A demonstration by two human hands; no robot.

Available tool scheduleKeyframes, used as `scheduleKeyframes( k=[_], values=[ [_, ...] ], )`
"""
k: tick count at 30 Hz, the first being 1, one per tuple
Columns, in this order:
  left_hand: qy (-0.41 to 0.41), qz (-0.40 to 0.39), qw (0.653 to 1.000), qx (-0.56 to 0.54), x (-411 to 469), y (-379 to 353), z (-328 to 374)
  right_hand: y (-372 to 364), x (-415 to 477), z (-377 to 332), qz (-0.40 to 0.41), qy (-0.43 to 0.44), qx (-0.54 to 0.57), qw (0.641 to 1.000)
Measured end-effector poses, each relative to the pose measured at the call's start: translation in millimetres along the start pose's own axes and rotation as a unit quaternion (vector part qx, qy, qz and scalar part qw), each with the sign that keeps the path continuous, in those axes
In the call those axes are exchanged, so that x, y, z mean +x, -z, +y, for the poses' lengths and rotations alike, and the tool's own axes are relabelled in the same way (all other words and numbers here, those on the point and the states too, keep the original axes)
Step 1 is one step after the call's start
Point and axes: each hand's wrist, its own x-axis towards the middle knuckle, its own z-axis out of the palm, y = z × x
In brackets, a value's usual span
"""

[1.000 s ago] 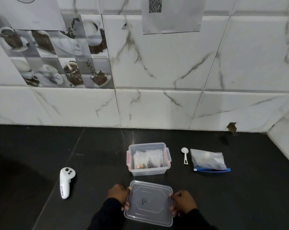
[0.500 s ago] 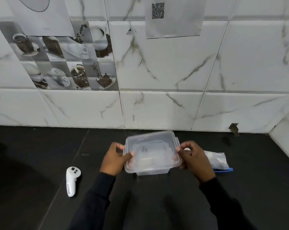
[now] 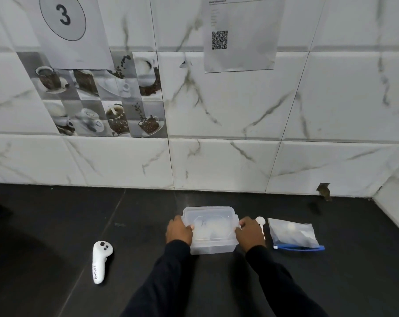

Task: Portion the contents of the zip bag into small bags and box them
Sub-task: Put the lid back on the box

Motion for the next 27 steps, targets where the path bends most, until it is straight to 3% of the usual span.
scheduleKeyframes(
  k=[7, 17, 23, 26, 27],
  values=[
    [0.024, 0.001, 0.999, 0.028, 6.1, -6.5, 2.3, 5.8, 3.4, 2.0, -0.052, -0.028, 0.051, 0.997],
    [0.067, -0.042, 0.994, -0.079, 19.1, 4.2, -5.6, 12.7, 20.5, -3.5, -0.063, -0.05, 0.037, 0.996],
    [0.074, -0.096, 0.987, -0.107, 17.4, 5.5, -20.2, 29.6, 8.2, 3.3, -0.158, -0.112, 0.063, 0.979],
    [0.083, -0.153, 0.969, -0.173, -4.8, 4.3, -39.1, 35.2, -16.7, 26.7, -0.199, -0.13, 0.054, 0.97],
    [0.094, -0.168, 0.961, -0.198, -15.6, 4.7, -46.1, 33.3, -25.9, 41.8, -0.213, -0.155, 0.097, 0.96]
  ],
)
